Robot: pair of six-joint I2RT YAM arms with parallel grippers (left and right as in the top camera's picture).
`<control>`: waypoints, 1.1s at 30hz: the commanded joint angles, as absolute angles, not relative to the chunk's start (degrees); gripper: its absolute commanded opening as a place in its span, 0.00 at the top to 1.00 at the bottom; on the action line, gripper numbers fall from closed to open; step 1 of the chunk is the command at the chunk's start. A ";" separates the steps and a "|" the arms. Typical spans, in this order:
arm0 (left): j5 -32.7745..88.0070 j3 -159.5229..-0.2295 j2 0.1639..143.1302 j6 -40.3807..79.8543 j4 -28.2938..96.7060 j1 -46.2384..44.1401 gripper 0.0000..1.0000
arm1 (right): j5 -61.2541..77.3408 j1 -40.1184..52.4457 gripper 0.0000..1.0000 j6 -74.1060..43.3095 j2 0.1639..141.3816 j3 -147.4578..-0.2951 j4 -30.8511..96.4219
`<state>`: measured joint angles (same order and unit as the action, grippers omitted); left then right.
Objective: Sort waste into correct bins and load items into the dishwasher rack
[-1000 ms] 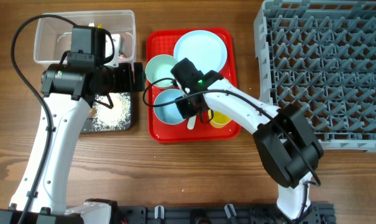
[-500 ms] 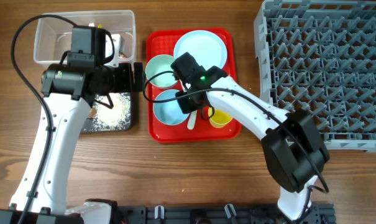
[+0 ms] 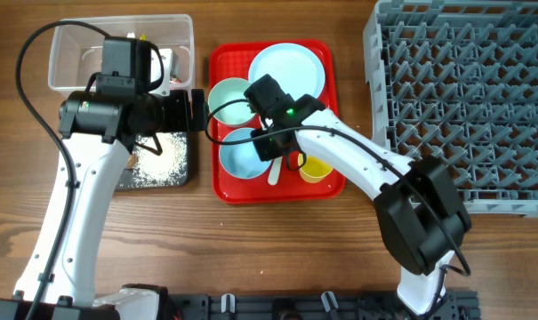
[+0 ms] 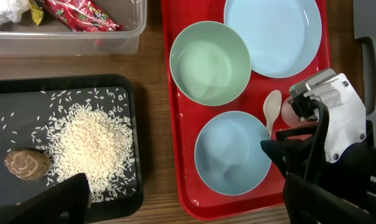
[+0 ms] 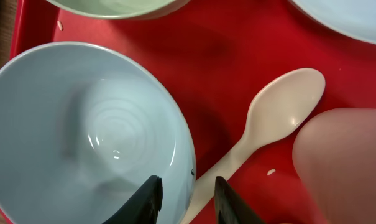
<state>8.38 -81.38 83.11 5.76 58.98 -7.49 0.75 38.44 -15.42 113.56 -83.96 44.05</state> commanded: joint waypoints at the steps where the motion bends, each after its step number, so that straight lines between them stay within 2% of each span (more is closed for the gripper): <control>1: 7.81 -81.65 83.48 6.48 58.96 -7.27 0.00 | -0.64 38.17 0.71 -16.56 114.91 -84.73 43.62; 16: 6.33 -81.65 83.50 6.98 56.66 -7.20 0.00 | -0.40 38.20 0.71 -16.56 116.79 -84.73 44.53; 23: 1.83 -81.65 83.50 23.49 53.87 -0.38 0.00 | -0.45 38.17 0.70 -16.53 116.79 -84.73 43.29; 25: 2.07 -81.65 83.48 24.93 53.89 2.28 0.00 | -0.47 38.17 0.75 -16.53 116.79 -84.73 42.61; 30: 1.83 -81.65 83.48 24.88 54.68 3.70 0.00 | -0.45 38.17 0.77 -16.53 116.81 -84.73 42.04; 33: 1.78 -81.65 83.48 24.88 54.65 3.73 0.00 | -0.45 38.17 0.85 -16.51 116.81 -84.73 42.02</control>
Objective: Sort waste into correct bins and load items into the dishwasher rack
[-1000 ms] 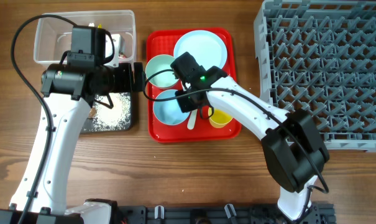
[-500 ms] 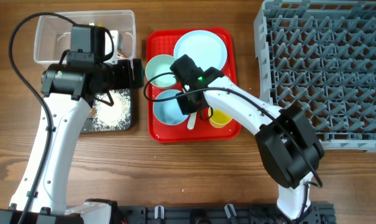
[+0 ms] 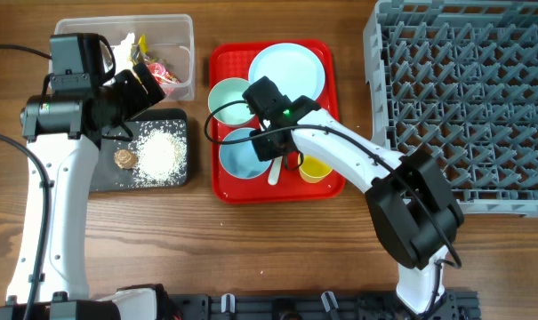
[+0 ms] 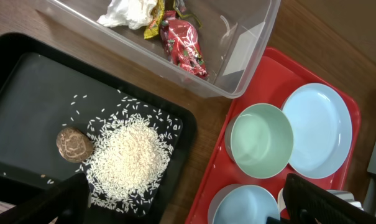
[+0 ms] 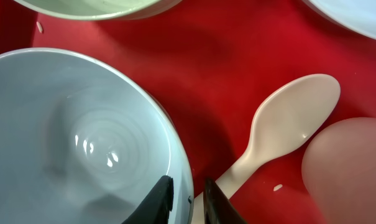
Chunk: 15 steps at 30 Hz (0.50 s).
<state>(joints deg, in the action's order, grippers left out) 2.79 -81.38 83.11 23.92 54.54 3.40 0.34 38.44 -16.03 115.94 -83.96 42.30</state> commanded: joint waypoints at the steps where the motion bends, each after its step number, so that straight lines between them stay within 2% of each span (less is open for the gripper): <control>1: 1.78 -81.65 83.48 24.86 54.65 3.73 0.00 | -0.43 38.17 0.85 -16.53 117.10 -84.73 41.98; 4: 1.80 -81.65 83.48 24.88 54.68 3.73 0.00 | -0.45 38.17 0.85 -16.51 117.84 -84.73 42.02; 5: 1.80 -81.65 83.48 24.86 54.68 3.73 0.00 | -0.45 38.17 0.96 -16.53 117.84 -84.73 42.00; 8: 1.80 -81.65 83.48 24.88 54.68 3.73 0.00 | -0.47 38.15 0.96 -16.01 116.64 -85.67 42.54; 11: 1.80 -81.65 83.48 24.88 54.68 3.70 0.00 | -0.73 37.65 0.96 -13.39 108.12 -93.12 47.31; 15: 1.80 -81.65 83.48 24.88 54.68 3.70 0.00 | -10.33 34.20 0.96 -11.90 95.35 -100.62 51.09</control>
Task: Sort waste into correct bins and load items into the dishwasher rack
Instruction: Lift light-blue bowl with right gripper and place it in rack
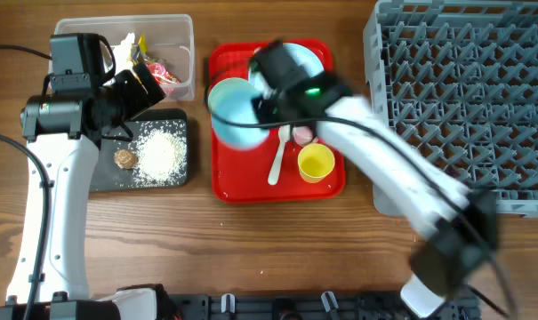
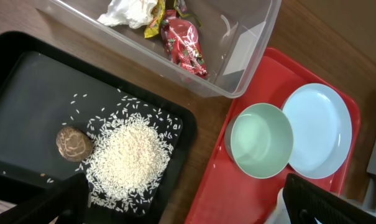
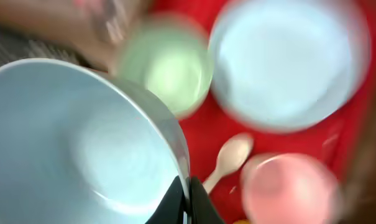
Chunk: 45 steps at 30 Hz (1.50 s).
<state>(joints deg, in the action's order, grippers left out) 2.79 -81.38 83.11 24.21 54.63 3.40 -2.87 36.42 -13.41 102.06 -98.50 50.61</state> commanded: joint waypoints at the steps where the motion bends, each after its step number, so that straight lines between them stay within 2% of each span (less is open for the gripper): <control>1: 1.80 -81.65 83.48 24.86 54.68 3.70 0.00 | -16.49 32.14 0.96 -11.22 93.43 -100.62 51.27; 3: 1.80 -81.65 83.48 24.86 54.68 3.70 0.00 | -28.86 27.11 0.96 -9.61 92.33 -100.62 51.13; 4: 1.83 -81.65 83.48 24.86 54.68 3.70 0.00 | -37.28 21.45 0.95 -7.51 92.88 -100.60 49.39; 9: 1.83 -81.65 83.48 24.88 54.68 3.70 0.00 | -42.02 8.19 0.96 1.74 97.51 -100.53 33.43; 12: 1.83 -81.65 83.48 24.88 54.68 3.70 0.00 | -48.25 4.23 0.96 13.32 105.47 -100.53 22.55; 13: 1.83 -81.65 83.48 24.88 54.68 3.70 0.00 | -49.39 3.64 0.96 13.67 108.40 -100.53 19.53; 22: 1.83 -81.65 83.48 24.88 54.68 3.70 0.00 | -53.60 3.57 0.96 24.73 121.84 -100.49 6.57; 29: 1.83 -81.65 83.48 24.88 54.68 3.70 0.00 | -53.12 3.57 0.96 25.28 127.11 -100.49 3.86; 38: 1.83 -81.65 83.48 24.88 54.68 3.70 0.00 | -51.35 5.10 0.96 23.83 129.12 -100.49 5.58; 45: 1.83 -81.65 83.48 24.88 54.68 3.70 0.00 | -46.30 7.88 0.96 20.49 129.12 -100.49 15.25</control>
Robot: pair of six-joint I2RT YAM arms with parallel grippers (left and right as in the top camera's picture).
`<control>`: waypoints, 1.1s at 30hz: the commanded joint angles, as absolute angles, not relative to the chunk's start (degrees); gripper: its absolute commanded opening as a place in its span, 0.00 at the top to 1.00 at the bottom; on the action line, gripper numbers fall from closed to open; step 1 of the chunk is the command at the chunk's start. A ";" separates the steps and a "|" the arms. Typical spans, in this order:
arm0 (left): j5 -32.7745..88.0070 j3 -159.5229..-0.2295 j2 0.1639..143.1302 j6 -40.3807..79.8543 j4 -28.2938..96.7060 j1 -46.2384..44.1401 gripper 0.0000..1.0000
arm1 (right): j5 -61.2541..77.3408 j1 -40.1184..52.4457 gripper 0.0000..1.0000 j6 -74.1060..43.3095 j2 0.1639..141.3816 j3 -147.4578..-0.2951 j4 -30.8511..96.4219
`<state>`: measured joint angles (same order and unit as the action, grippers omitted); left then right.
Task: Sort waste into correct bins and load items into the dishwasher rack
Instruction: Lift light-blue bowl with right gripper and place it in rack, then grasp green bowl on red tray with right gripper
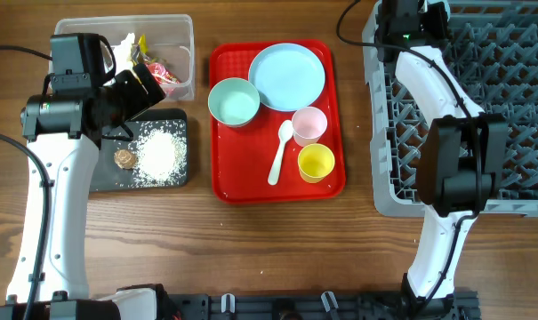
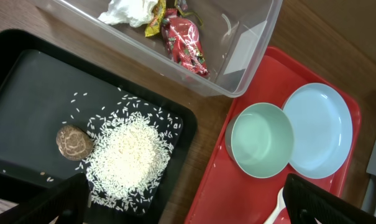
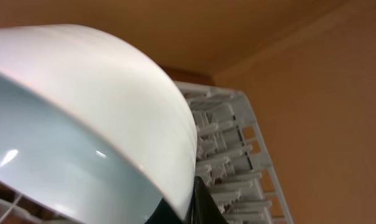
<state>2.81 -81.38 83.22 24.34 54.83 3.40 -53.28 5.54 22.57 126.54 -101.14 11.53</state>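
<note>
My right gripper is shut on the rim of the light blue bowl, which is tipped on edge over the grey dishwasher rack. From overhead, the right gripper is at the rack's far left corner and the bowl is hidden. The red tray holds a green bowl, blue plate, pink cup, spoon and yellow cup. My left gripper hangs open and empty above the black tray's right edge.
A clear bin with wrappers and crumpled paper stands at the back left. In front of it a black tray holds a rice pile and a brown mushroom. The rack fills the right side.
The right gripper, still shut on the blue bowl, has gone from above the red tray's left part to the rack's far left corner. The left arm has not moved.
First the right gripper stood open astride the blue bowl's rim in the tray, with the left gripper near the tray's edge. Then the jaws had narrowed on the rim and the left arm was back over the bins. Then the bowl was lifted; now it is at the rack.
</note>
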 commanded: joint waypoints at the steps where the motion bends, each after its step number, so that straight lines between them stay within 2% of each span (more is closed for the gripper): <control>1: 1.83 -81.65 83.48 24.88 54.68 3.70 0.00 | -45.93 7.99 0.95 20.45 129.12 -100.49 16.19; 2: 1.83 -81.65 83.48 24.88 54.68 3.70 0.00 | -45.95 8.23 0.89 20.40 129.12 -100.49 17.19; 6: 1.83 -81.65 83.48 24.88 54.68 3.70 0.00 | -45.74 10.20 0.86 20.43 129.12 -100.49 19.81; 8: 1.83 -81.65 83.48 24.88 54.68 3.70 0.00 | -43.31 11.35 0.79 20.47 129.12 -100.49 21.43; 16: 1.83 -81.65 83.48 24.88 54.68 3.70 0.00 | -40.25 12.32 0.72 17.39 129.12 -100.49 23.94; 21: 1.83 -81.65 83.48 24.88 54.68 3.70 0.00 | -42.54 12.60 0.49 17.78 126.30 -100.51 24.84; 25: 1.83 -81.65 83.48 24.88 54.68 3.70 0.00 | -42.33 15.33 0.41 17.93 122.19 -100.51 27.31; 29: 1.83 -81.65 83.48 24.88 54.68 3.70 0.00 | -41.95 19.29 0.38 17.43 117.91 -100.51 27.46; 31: 1.83 -81.65 83.48 24.88 54.68 3.70 0.00 | -36.05 21.30 0.37 15.09 115.18 -100.51 28.97; 33: 1.83 -81.65 83.48 24.88 54.68 3.70 0.00 | -22.06 23.33 0.36 8.97 112.84 -100.51 33.58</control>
